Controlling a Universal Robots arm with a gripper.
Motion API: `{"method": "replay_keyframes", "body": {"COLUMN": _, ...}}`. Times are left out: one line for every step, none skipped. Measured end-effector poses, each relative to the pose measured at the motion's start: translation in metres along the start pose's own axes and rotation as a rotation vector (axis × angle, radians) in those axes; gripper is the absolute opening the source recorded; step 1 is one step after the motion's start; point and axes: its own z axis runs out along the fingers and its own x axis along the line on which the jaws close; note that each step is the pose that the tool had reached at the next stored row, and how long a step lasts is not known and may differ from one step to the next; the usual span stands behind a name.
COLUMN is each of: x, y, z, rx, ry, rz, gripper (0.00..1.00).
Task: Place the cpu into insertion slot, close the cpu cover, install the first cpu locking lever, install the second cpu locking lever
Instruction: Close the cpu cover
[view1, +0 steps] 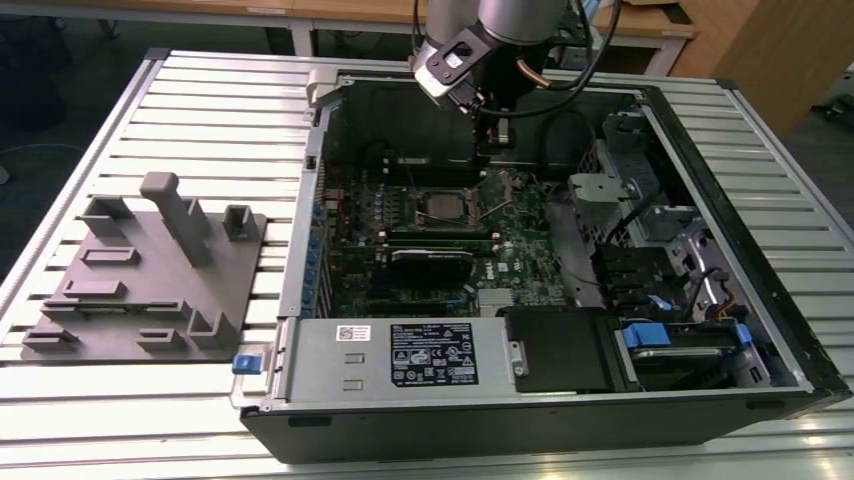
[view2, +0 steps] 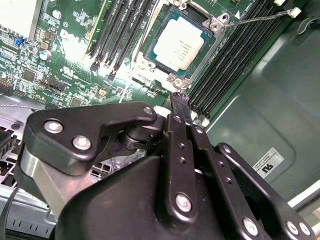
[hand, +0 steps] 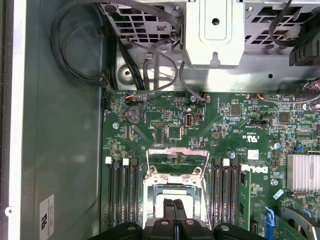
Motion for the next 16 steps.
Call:
{"method": "replay_keyframes", "body": {"x": 0.0, "y": 0.0, "z": 0.0, "rx": 0.0, "ry": 0.0, "rz": 0.0, "gripper": 0.11}}
{"method": "replay_keyframes", "body": {"x": 0.0, "y": 0.0, "z": 0.0, "rx": 0.0, "ry": 0.0, "rz": 0.0, "gripper": 0.11}}
{"method": "replay_keyframes", "body": {"x": 0.0, "y": 0.0, "z": 0.0, "rx": 0.0, "ry": -0.0001, "rz": 0.0, "gripper": 0.11}}
{"method": "replay_keyframes", "body": {"x": 0.0, "y": 0.0006, "z": 0.0, "rx": 0.0, "ry": -0.0001, "rz": 0.0, "gripper": 0.11}}
{"method": "replay_keyframes", "body": {"x": 0.0, "y": 0.0012, "z": 0.0, "rx": 0.0, "ry": 0.0, "rz": 0.0, "gripper": 0.11}}
{"method": "replay_keyframes", "body": {"x": 0.0, "y": 0.0012, "z": 0.0, "rx": 0.0, "ry": 0.0, "rz": 0.0, "gripper": 0.11}}
{"method": "replay_keyframes", "body": {"x": 0.0, "y": 0.0013, "z": 0.0, "rx": 0.0, "ry": -0.0001, "rz": 0.0, "gripper": 0.11}}
{"method": "replay_keyframes", "body": {"x": 0.0, "y": 0.0017, "z": 0.0, "rx": 0.0, "ry": 0.0, "rz": 0.0, "gripper": 0.11}}
{"method": "replay_keyframes", "body": {"x": 0.0, "y": 0.0021, "z": 0.0, "rx": 0.0, "ry": -0.0001, "rz": 0.0, "gripper": 0.11}}
{"method": "replay_keyframes", "body": {"x": 0.0, "y": 0.0025, "z": 0.0001, "rx": 0.0, "ry": -0.0001, "rz": 0.0, "gripper": 0.11}}
{"method": "replay_keyframes", "body": {"x": 0.0, "y": 0.003, "z": 0.0002, "rx": -0.0001, "ry": -0.0001, "rz": 0.0, "gripper": 0.11}}
{"method": "replay_keyframes", "body": {"x": 0.0, "y": 0.0036, "z": 0.0004, "rx": -0.0002, "ry": 0.0, "rz": 0.0, "gripper": 0.11}}
{"method": "replay_keyframes", "body": {"x": 0.0, "y": 0.0039, "z": 0.0007, "rx": -0.0005, "ry": 0.0001, "rz": 0.0, "gripper": 0.11}}
{"method": "replay_keyframes", "body": {"x": 0.0, "y": 0.004, "z": 0.0011, "rx": -0.0009, "ry": 0.0003, "rz": 0.0, "gripper": 0.11}}
{"method": "replay_keyframes", "body": {"x": -0.0001, "y": 0.0041, "z": 0.0015, "rx": -0.0014, "ry": 0.0001, "rz": 0.0, "gripper": 0.11}}
{"method": "replay_keyframes", "body": {"x": -0.0001, "y": 0.0041, "z": 0.0021, "rx": -0.0017, "ry": 0.0, "rz": -0.001, "gripper": 0.11}}
